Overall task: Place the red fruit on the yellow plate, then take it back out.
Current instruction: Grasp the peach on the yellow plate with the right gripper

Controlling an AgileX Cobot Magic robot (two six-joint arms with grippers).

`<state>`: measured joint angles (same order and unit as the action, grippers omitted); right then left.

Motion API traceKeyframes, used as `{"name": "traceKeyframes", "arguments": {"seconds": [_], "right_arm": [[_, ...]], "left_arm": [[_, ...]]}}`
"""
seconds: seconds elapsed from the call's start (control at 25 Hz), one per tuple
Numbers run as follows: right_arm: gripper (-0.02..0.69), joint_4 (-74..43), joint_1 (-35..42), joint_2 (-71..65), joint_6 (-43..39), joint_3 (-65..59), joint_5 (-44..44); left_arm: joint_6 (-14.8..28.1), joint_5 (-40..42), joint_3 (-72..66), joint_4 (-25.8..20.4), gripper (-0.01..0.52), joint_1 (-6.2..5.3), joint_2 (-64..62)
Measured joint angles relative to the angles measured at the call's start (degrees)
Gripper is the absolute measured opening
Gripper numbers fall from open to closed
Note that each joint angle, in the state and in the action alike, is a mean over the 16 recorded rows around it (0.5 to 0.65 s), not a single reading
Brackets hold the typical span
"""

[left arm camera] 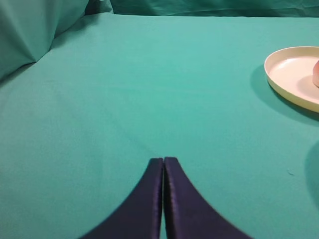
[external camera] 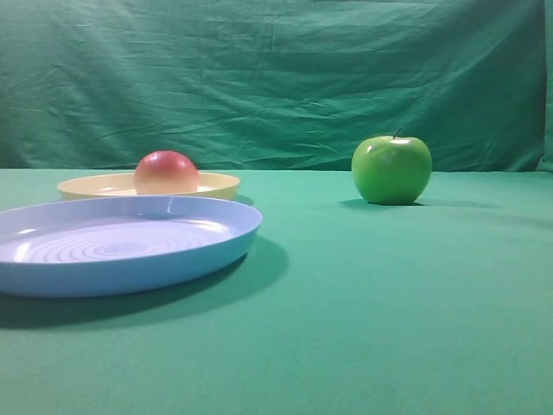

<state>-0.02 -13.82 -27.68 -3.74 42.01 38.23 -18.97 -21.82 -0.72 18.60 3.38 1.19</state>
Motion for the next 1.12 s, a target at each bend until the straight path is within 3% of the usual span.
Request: {"name": "traceKeyframes", "arguments": {"seconds": [0.56, 1.12], "right_arm": [[0.000, 1.7, 8.5, 19.9, 0.0, -27.8, -13.2], [0.000, 0.5, 9.7, 28.3, 1.5, -41.4, -14.6]], "left_arm": [[0.0, 0.0, 0.0, 0.0, 0.000, 0.00, 0.0], [0.1, 0.0, 0.0, 0.0, 0.000, 0.00, 0.0]]}}
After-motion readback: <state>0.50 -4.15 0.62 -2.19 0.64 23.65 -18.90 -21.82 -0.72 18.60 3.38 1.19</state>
